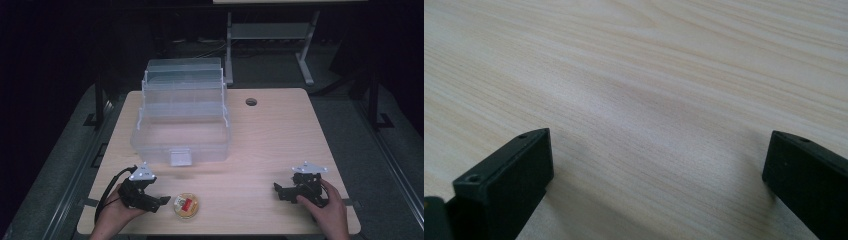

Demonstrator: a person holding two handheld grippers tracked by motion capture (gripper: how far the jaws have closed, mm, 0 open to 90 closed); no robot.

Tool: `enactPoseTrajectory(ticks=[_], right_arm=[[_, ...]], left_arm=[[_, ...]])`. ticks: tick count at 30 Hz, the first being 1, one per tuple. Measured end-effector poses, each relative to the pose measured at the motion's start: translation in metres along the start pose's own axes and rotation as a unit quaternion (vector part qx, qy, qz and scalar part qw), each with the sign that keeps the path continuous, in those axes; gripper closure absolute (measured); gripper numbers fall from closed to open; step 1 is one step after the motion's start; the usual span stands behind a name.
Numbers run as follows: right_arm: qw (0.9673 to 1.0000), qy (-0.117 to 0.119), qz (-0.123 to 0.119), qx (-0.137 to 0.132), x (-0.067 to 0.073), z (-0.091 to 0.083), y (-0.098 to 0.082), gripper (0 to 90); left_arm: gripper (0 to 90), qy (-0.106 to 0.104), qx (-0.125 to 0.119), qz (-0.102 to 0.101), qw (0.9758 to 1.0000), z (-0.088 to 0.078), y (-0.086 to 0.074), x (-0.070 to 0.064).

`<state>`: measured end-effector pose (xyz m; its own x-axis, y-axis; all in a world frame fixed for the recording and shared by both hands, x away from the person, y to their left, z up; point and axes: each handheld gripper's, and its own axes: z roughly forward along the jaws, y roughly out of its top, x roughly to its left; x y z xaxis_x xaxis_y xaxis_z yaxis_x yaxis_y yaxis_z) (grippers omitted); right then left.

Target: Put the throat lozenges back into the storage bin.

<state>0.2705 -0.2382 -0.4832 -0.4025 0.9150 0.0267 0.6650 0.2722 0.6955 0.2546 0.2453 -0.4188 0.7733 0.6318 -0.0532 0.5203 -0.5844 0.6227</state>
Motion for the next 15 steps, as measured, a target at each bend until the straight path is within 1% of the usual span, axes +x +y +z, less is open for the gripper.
enactPoseTrajectory(ticks=[5,9,11,15], right_arm=[[1.0,0.0,-0.001,0.0,0.0,0.0,0.0,0.0],[1.0,0.0,-0.001,0.0,0.0,0.0,0.0,0.0],[1.0,0.0,-0.001,0.0,0.0,0.0,0.0,0.0],[1.0,0.0,-0.001,0.0,0.0,0.0,0.0,0.0]], left_arm=[[14.2,-0.006,0.003,0.01,0.9999,0.003,0.006,-0.006],[14.2,-0.009,0.002,0.014,0.9999,0.006,0.009,-0.009],[14.2,-0.014,0.004,0.019,0.9997,0.008,0.011,-0.012],[14.2,-0.017,0.005,0.022,0.9996,0.009,0.013,-0.015]])
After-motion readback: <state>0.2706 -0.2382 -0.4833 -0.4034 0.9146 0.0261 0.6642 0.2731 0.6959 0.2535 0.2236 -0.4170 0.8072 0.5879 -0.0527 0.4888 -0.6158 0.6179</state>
